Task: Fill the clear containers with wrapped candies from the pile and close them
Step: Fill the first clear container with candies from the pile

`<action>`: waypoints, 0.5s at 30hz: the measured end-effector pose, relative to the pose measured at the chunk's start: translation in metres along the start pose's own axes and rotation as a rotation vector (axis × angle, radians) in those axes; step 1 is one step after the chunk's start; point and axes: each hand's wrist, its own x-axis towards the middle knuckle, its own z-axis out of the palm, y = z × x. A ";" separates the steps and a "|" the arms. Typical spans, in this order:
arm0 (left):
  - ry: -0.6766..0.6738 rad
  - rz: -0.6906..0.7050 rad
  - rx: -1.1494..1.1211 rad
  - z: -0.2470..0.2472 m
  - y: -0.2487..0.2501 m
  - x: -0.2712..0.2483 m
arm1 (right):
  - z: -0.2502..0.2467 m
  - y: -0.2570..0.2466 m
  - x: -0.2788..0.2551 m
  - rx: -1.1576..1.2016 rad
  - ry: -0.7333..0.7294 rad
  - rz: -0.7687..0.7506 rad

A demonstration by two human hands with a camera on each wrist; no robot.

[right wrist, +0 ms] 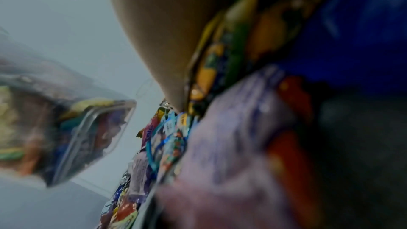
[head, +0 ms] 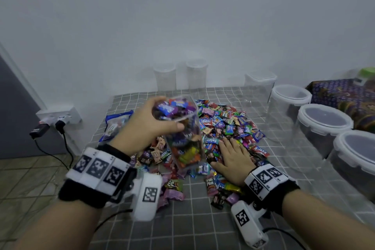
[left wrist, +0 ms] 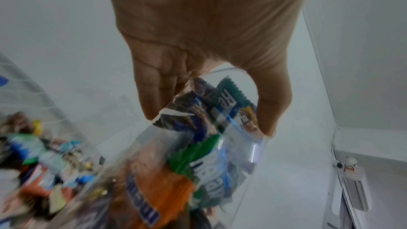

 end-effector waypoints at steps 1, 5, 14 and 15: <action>0.056 0.010 0.010 -0.006 0.004 0.007 | 0.000 0.000 0.000 -0.006 -0.005 0.001; 0.294 0.030 0.110 -0.032 0.004 0.044 | -0.001 -0.002 -0.002 -0.018 -0.023 0.002; 0.622 -0.084 0.253 -0.072 -0.034 0.126 | 0.001 0.000 -0.002 -0.008 -0.054 -0.005; 0.644 -0.100 0.255 -0.074 -0.038 0.134 | 0.001 -0.001 -0.002 0.002 -0.052 -0.009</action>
